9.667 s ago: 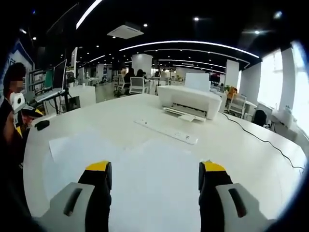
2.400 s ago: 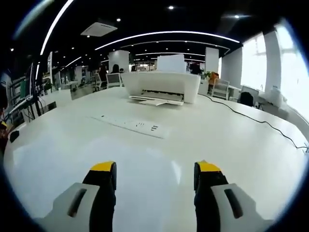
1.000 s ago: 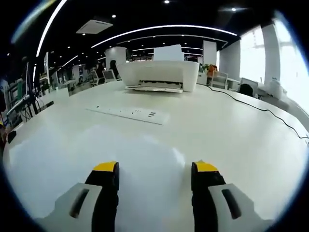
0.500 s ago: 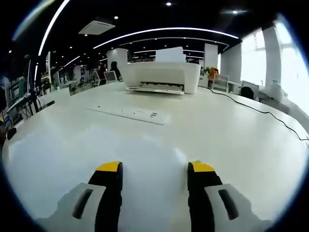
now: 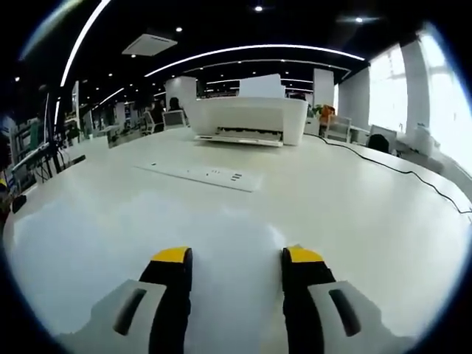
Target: Organize the stack of printing papers by aligning and flattening the scattered papers on the table
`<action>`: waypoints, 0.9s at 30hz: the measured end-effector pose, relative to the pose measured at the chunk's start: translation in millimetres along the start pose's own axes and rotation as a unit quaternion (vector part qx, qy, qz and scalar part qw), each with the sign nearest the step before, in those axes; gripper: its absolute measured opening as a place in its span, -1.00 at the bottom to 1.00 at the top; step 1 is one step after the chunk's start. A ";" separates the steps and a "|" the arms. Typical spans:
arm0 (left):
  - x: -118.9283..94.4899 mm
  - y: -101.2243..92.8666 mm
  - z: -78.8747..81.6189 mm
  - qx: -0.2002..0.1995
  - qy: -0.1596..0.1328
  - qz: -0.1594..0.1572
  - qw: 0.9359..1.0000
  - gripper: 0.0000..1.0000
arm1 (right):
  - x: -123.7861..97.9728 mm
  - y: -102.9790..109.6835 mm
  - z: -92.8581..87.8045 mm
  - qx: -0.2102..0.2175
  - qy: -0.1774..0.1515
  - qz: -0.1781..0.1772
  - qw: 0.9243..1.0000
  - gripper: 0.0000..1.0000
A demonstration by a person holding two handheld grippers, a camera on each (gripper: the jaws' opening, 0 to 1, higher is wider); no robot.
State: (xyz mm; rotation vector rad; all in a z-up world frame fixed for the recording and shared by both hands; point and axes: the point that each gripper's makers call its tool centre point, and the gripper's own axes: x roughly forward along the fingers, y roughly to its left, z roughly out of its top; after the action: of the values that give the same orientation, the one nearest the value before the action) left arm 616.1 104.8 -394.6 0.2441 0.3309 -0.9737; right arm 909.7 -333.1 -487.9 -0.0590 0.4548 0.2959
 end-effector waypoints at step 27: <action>5.2 0.2 -4.1 -0.008 0.001 -0.005 1.000 0.77 | -10.7 19.1 -5.6 -0.003 -0.003 0.019 1.000 -0.65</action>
State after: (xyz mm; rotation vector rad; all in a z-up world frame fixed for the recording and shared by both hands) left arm 618.3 102.3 -400.4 0.2289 0.3418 -0.9809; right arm 892.5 -318.4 -488.0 -0.0558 0.4497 0.3344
